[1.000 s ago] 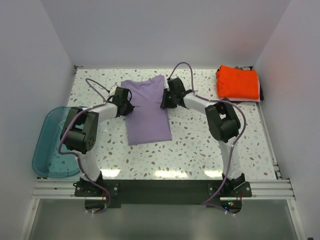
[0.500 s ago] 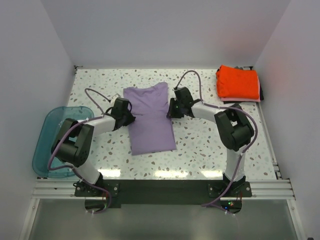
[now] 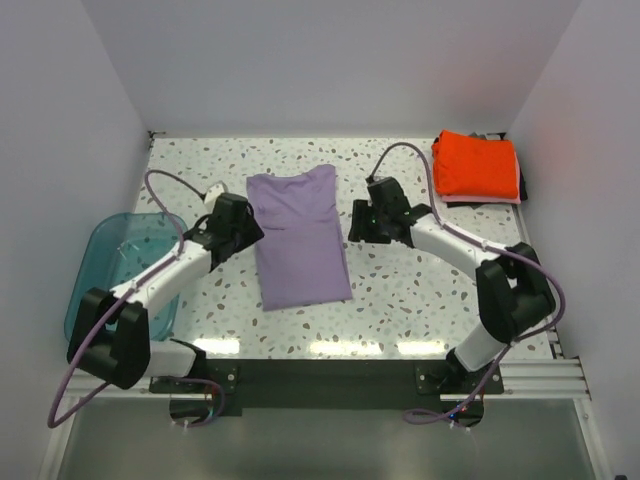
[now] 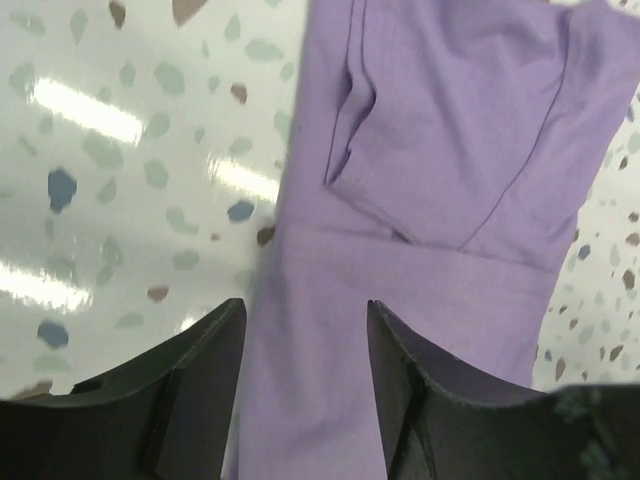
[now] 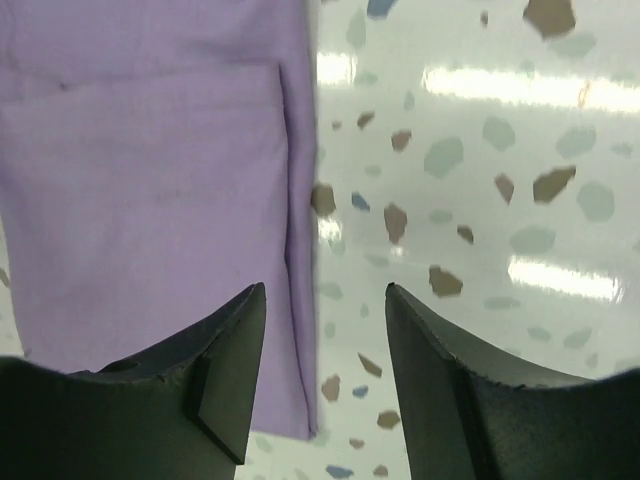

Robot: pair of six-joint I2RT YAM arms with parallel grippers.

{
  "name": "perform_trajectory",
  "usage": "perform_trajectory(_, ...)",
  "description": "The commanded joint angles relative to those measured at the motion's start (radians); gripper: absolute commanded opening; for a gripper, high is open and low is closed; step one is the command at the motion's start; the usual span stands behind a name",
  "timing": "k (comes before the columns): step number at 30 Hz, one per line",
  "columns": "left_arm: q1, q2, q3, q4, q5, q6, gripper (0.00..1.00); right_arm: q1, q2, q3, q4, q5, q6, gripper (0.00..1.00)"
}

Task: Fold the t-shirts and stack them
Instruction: Fold the tshirt

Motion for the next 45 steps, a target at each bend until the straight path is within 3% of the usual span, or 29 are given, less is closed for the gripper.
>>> perform_trajectory(1, -0.098, -0.101, -0.144, -0.125, -0.040, -0.073, 0.60, 0.050, -0.082, -0.128, -0.035, 0.019, -0.027, 0.55)
perform_trajectory(6, -0.160, -0.283, -0.354, -0.078, 0.086, -0.117, 0.61, 0.137, -0.129, -0.250, -0.006, 0.017, 0.008, 0.56)
perform_trajectory(11, -0.163, -0.418, -0.454, -0.038, 0.164, -0.130, 0.61, 0.194, -0.146, -0.328, 0.060, -0.012, 0.079, 0.56)
perform_trajectory(31, -0.199, -0.431, -0.575, -0.083, 0.249, -0.178, 0.51, 0.228, -0.177, -0.432, 0.106, -0.049, 0.166, 0.54)
perform_trajectory(38, -0.264, -0.350, -0.574, -0.049, 0.221, -0.196, 0.49, 0.237, -0.126, -0.435, 0.152, -0.104, 0.192, 0.48)
perform_trajectory(41, -0.290, -0.319, -0.580, -0.034, 0.208, -0.210, 0.45, 0.236, -0.108, -0.446, 0.170, -0.121, 0.198, 0.42)
perform_trajectory(45, -0.298, -0.296, -0.576, -0.015, 0.198, -0.210, 0.24, 0.236, -0.097, -0.442, 0.175, -0.130, 0.200, 0.29)
